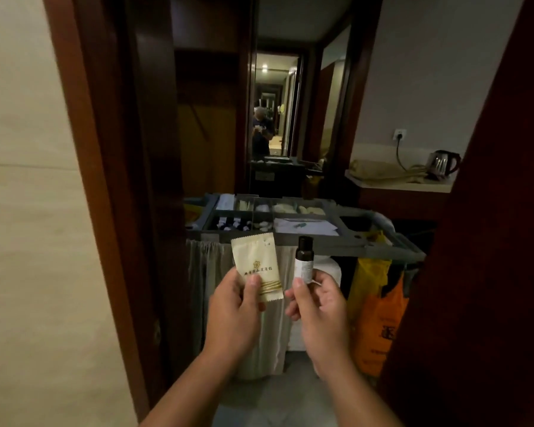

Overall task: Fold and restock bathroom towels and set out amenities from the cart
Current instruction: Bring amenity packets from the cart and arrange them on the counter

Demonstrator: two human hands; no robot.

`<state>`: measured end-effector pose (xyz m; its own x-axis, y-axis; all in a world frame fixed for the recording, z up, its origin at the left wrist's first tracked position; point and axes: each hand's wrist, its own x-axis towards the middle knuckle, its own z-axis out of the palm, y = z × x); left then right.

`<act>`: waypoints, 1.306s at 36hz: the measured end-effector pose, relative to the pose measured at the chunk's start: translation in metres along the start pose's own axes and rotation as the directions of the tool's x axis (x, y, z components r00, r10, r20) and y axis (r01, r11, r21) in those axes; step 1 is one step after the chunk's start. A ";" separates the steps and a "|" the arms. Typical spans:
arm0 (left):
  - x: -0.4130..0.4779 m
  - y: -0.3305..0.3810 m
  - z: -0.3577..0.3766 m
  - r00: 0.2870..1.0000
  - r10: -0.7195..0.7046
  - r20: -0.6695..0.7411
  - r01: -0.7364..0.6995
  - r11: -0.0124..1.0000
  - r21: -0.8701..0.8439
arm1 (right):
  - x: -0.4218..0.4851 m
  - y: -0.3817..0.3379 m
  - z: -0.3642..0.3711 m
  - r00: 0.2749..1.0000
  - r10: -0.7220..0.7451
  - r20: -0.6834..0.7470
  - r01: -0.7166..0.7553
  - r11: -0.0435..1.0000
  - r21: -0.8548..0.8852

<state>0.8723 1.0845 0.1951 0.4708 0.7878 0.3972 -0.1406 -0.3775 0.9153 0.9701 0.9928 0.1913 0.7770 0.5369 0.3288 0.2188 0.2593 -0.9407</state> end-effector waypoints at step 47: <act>0.648 -0.394 0.103 0.903 -0.313 -0.294 0.417 0.801 0.430 | 0.676 0.374 0.209 0.826 0.440 0.354 -0.089 0.720 -0.688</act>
<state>1.3226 1.6934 0.0848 0.2131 0.9727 0.0920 0.4584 -0.1827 0.8698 1.4537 1.6209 0.0792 0.5288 0.8412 -0.1125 0.4950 -0.4134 -0.7642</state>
